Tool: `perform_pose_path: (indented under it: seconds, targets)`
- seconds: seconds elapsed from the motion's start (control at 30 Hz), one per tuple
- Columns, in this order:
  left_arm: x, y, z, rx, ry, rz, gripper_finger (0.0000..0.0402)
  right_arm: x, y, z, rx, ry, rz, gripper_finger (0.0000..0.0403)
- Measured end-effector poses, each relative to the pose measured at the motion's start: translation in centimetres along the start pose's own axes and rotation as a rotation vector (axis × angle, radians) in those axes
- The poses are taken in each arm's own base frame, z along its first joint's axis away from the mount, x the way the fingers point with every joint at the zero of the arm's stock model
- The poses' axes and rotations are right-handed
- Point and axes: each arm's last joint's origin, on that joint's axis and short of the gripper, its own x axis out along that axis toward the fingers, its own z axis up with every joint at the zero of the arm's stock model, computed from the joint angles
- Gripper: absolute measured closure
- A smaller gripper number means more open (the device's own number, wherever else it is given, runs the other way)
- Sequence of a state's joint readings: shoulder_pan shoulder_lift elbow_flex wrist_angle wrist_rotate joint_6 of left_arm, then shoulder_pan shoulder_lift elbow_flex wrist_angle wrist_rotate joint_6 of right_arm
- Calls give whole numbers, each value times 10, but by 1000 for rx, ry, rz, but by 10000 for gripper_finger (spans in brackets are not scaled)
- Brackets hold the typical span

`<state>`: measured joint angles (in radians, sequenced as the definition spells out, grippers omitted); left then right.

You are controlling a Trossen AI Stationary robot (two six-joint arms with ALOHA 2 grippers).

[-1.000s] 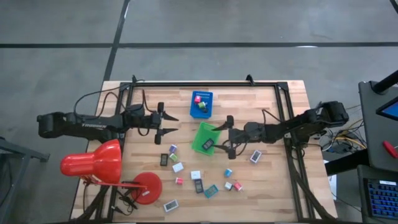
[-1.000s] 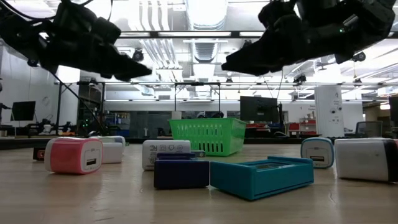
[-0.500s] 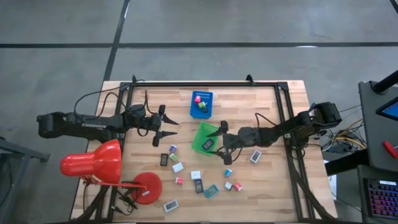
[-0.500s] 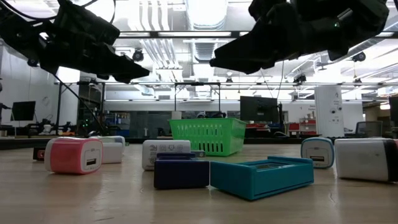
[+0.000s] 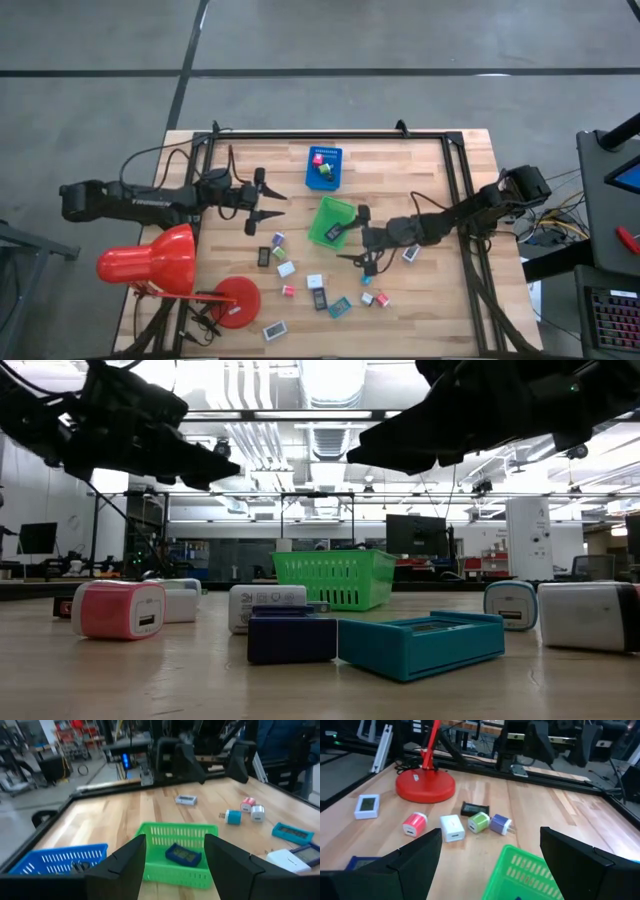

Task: Pick & Place Office items
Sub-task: Put the light blue digital clock into the green bin

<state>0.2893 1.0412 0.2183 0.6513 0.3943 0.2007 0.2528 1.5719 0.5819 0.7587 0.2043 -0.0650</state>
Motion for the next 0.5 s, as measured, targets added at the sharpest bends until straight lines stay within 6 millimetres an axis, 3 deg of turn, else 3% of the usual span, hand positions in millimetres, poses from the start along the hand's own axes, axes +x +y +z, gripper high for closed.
perform_pose_path:
  seconds: [0.23,0.5]
  targets:
    - [-12,-7,-11,11,-114,42,197,-5,15,-3,54,11,15,77]
    - [-19,-11,-20,-43,-117,61,197,-11,32,-3,56,6,-64,77]
